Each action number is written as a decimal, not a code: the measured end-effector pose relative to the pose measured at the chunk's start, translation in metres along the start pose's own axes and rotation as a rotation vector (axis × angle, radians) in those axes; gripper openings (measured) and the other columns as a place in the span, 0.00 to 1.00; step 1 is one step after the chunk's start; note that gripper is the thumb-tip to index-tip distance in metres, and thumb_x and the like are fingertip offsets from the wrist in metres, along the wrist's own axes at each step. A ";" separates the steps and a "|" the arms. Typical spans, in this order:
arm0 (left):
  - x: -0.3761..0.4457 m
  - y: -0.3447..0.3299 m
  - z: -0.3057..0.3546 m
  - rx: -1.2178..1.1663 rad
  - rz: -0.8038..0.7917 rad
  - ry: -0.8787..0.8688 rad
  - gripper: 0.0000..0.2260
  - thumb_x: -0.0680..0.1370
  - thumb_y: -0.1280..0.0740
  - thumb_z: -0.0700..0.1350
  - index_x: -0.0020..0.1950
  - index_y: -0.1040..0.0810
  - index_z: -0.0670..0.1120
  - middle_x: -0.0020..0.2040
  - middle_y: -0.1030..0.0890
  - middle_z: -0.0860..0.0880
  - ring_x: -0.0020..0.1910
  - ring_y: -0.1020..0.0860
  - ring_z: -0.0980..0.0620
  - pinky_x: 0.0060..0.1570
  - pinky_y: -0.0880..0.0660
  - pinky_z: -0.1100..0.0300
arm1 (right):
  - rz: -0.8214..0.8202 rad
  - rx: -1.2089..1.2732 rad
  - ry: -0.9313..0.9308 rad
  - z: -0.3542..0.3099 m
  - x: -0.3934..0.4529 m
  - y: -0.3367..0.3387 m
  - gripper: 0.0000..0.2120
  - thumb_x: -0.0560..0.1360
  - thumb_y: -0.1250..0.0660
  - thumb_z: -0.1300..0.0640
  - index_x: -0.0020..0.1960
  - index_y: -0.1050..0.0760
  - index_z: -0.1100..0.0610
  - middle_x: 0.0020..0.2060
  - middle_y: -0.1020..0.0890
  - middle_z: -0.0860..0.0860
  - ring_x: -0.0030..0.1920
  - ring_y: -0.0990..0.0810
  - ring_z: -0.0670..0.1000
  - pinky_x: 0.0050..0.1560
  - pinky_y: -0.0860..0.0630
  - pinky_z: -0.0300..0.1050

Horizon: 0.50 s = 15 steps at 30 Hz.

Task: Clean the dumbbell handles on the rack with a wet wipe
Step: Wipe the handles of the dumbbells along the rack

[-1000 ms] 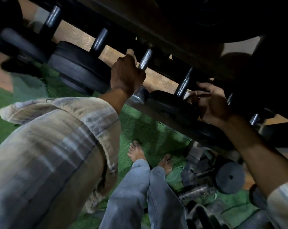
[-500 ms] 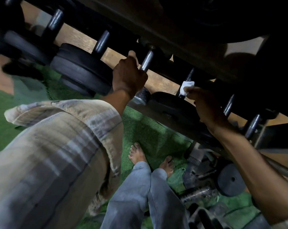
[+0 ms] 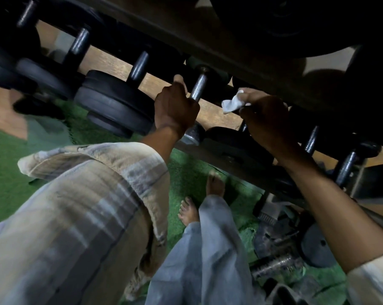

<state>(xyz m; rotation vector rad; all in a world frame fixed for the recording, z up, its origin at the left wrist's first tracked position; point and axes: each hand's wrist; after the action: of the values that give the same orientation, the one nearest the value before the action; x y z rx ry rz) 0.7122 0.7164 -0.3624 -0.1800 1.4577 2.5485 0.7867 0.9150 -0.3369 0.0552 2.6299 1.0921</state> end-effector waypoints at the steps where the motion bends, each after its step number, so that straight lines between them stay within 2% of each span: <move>1: 0.000 0.000 0.000 0.001 0.005 -0.005 0.12 0.74 0.34 0.44 0.56 0.27 0.43 0.45 0.18 0.42 0.48 0.20 0.37 0.41 0.34 0.52 | -0.021 0.072 -0.024 -0.002 0.001 -0.002 0.08 0.77 0.38 0.53 0.50 0.20 0.48 0.52 0.20 0.40 0.58 0.22 0.41 0.57 0.29 0.40; 3: 0.001 0.000 -0.001 0.006 0.009 -0.008 0.11 0.75 0.34 0.44 0.56 0.28 0.43 0.45 0.18 0.42 0.48 0.20 0.37 0.41 0.35 0.53 | -0.064 0.309 -0.125 -0.004 0.002 -0.004 0.09 0.76 0.34 0.56 0.53 0.18 0.47 0.51 0.19 0.40 0.57 0.21 0.41 0.60 0.27 0.42; 5: 0.002 -0.001 -0.003 0.005 0.003 -0.012 0.11 0.76 0.34 0.44 0.56 0.28 0.43 0.44 0.17 0.42 0.47 0.19 0.37 0.41 0.35 0.53 | -0.071 0.572 -0.190 -0.003 0.002 -0.006 0.12 0.75 0.30 0.56 0.58 0.17 0.52 0.57 0.16 0.48 0.61 0.19 0.48 0.66 0.24 0.51; 7: 0.002 -0.002 -0.003 0.003 -0.016 -0.014 0.11 0.76 0.33 0.45 0.56 0.28 0.43 0.45 0.17 0.43 0.47 0.19 0.37 0.41 0.35 0.53 | -0.066 0.773 -0.272 -0.004 0.005 -0.009 0.21 0.71 0.25 0.52 0.62 0.19 0.57 0.61 0.17 0.56 0.63 0.19 0.55 0.65 0.23 0.58; 9: 0.003 -0.002 -0.003 0.014 -0.036 -0.016 0.12 0.75 0.32 0.45 0.56 0.28 0.44 0.44 0.17 0.43 0.47 0.19 0.38 0.41 0.34 0.53 | -0.073 0.902 -0.358 -0.008 0.012 -0.014 0.27 0.70 0.24 0.55 0.66 0.22 0.61 0.63 0.19 0.59 0.63 0.19 0.58 0.57 0.19 0.49; 10: 0.004 -0.001 -0.003 0.015 -0.044 -0.011 0.12 0.75 0.32 0.45 0.56 0.29 0.44 0.44 0.17 0.43 0.47 0.19 0.38 0.41 0.34 0.53 | -0.089 0.936 -0.373 -0.012 0.016 -0.014 0.26 0.71 0.25 0.57 0.67 0.24 0.63 0.64 0.20 0.60 0.63 0.19 0.58 0.54 0.18 0.44; 12: 0.005 0.000 -0.003 0.012 -0.062 -0.005 0.12 0.75 0.33 0.44 0.56 0.29 0.44 0.44 0.17 0.43 0.46 0.19 0.38 0.41 0.33 0.52 | -0.125 0.915 -0.366 -0.017 0.021 -0.015 0.24 0.73 0.27 0.58 0.66 0.24 0.67 0.62 0.19 0.59 0.61 0.18 0.55 0.53 0.19 0.42; 14: 0.004 -0.001 -0.003 0.016 -0.080 -0.017 0.12 0.74 0.34 0.44 0.56 0.29 0.44 0.45 0.16 0.43 0.48 0.19 0.38 0.44 0.29 0.50 | -0.144 0.843 -0.294 -0.020 0.018 -0.013 0.21 0.77 0.29 0.57 0.62 0.24 0.72 0.58 0.17 0.57 0.59 0.17 0.51 0.60 0.20 0.45; 15: 0.004 -0.001 -0.003 0.020 -0.081 -0.022 0.12 0.74 0.34 0.44 0.57 0.29 0.44 0.46 0.16 0.43 0.48 0.19 0.38 0.45 0.28 0.50 | -0.146 0.821 -0.301 -0.021 0.017 -0.014 0.19 0.78 0.29 0.56 0.61 0.22 0.71 0.57 0.16 0.55 0.60 0.17 0.50 0.64 0.21 0.48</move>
<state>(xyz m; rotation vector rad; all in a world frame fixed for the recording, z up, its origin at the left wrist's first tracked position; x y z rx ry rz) 0.7086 0.7150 -0.3657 -0.2032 1.4373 2.4628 0.7660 0.8933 -0.3366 0.1764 2.5573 -0.0893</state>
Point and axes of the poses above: each hand's wrist, its own x-axis towards the middle knuckle, its own y-axis out of the back of the hand, z = x × y
